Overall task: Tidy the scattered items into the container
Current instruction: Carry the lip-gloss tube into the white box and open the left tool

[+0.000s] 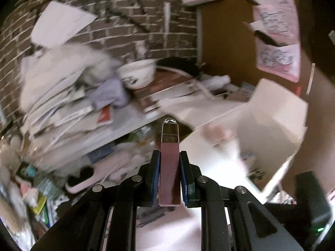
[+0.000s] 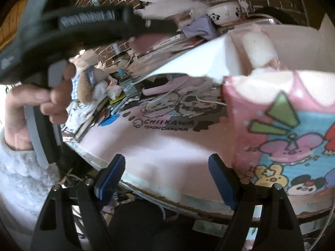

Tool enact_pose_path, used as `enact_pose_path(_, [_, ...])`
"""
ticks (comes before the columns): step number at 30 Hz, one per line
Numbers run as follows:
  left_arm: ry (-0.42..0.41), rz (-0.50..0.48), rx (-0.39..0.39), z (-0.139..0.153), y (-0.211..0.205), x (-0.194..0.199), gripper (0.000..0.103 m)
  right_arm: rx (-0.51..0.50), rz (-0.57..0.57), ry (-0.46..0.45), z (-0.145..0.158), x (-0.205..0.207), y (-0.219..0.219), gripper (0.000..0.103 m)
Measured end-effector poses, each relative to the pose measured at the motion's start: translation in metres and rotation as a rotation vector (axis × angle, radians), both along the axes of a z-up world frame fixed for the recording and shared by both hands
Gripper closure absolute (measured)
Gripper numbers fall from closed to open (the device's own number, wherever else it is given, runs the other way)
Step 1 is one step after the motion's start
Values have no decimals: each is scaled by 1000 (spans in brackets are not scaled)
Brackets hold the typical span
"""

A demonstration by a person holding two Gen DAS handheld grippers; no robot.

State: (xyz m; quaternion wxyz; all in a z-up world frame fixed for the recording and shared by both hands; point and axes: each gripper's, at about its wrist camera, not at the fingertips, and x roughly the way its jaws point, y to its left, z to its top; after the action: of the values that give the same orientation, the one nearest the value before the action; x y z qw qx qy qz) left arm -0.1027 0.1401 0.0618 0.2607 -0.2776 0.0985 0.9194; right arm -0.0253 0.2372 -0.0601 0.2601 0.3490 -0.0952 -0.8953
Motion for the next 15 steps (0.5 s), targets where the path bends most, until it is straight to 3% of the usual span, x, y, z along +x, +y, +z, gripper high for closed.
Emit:
enact_pose_path(6, [-32,-141,8,11,36,5,90,42,-24,33,1,7,1,23])
enact_pose_path(15, [-104,-300,-110,1,98,6,90,31,0,18,1,12,-1,23])
